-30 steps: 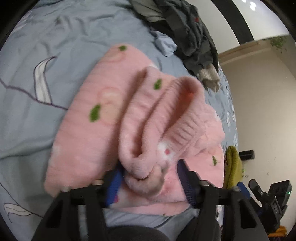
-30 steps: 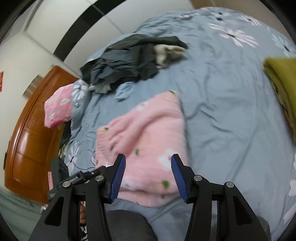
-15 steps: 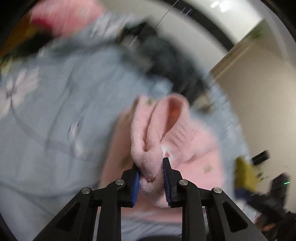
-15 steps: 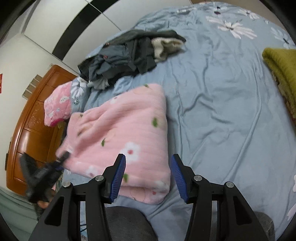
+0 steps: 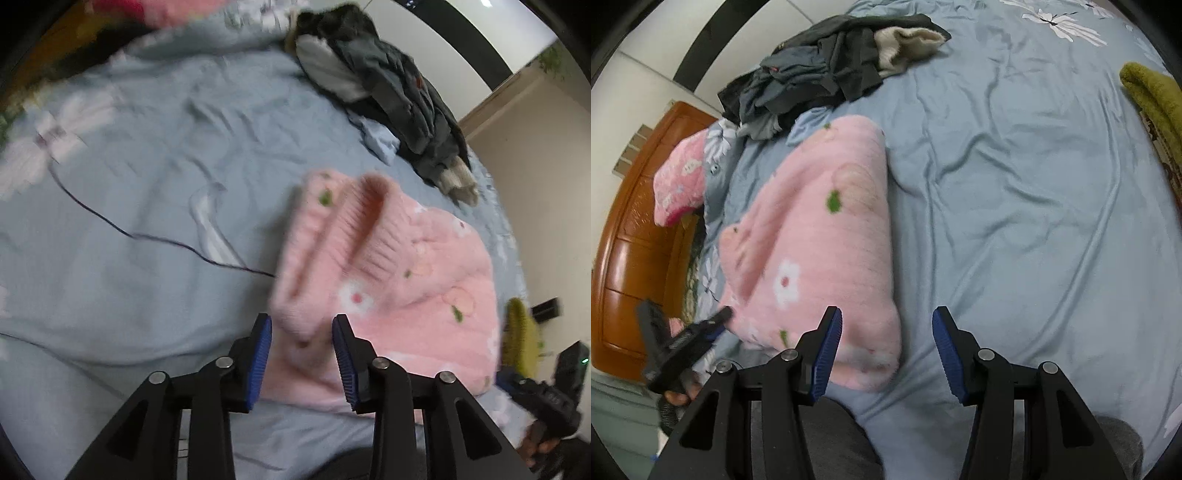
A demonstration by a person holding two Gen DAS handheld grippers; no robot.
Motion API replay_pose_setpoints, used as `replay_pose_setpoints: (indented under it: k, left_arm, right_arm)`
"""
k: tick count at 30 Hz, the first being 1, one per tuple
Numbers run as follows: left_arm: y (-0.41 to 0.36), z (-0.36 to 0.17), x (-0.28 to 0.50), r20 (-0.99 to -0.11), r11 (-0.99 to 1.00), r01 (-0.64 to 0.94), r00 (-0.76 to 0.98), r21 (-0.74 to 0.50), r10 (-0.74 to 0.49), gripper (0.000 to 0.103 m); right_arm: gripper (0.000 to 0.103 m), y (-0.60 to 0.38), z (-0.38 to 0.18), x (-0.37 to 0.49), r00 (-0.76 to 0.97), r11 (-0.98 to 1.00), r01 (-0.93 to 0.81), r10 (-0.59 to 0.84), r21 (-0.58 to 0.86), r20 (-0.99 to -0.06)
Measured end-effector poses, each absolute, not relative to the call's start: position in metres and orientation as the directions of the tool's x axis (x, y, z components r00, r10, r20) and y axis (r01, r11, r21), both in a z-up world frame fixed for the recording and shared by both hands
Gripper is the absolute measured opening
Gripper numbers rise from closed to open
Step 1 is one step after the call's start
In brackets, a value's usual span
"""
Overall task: Fold clothes
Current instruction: 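Grasp the folded pink garment edge with the left gripper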
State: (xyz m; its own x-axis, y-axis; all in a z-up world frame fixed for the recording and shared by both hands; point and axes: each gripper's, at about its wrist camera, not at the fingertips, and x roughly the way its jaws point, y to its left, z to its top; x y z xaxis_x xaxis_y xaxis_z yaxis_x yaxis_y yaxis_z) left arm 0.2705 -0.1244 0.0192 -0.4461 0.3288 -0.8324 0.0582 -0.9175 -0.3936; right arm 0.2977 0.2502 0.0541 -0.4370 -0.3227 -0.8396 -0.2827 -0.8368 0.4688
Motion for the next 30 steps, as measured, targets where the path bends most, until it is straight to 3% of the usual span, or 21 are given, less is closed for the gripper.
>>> replay_pose_setpoints:
  k: [5,11,15,22,30]
  left_arm:
    - [-0.098,0.060,0.256,-0.793,-0.929,-0.063,-0.502,-0.366,0.346,0.038]
    - [-0.014,0.073,0.223,-0.776,-0.902,-0.302,-0.468,-0.310,0.423,0.038]
    - [-0.017,0.046,0.211,-0.806,-0.913,-0.265,-0.435,-0.310,0.400,0.038]
    - [-0.036,0.001,0.218,-0.835,-0.921,-0.207,-0.392,-0.330,0.387,0.037]
    - [-0.039,-0.009,0.211,-0.842,-0.918,-0.183,-0.367,-0.352,0.396,0.037]
  right_arm:
    - [0.052,0.256,0.065,0.281,-0.445,-0.846,-0.291,-0.294,0.447,-0.846]
    - [0.052,0.207,0.101,0.235,-0.497,-0.869,-0.118,-0.367,0.480,-0.787]
    - [0.052,0.192,0.096,0.234,-0.489,-0.874,-0.018,-0.416,0.485,-0.767]
    - [0.052,0.213,0.031,0.254,-0.398,-0.852,-0.134,-0.421,0.506,-0.815]
    - [0.056,0.221,0.011,0.256,-0.397,-0.825,-0.178,-0.439,0.537,-0.806]
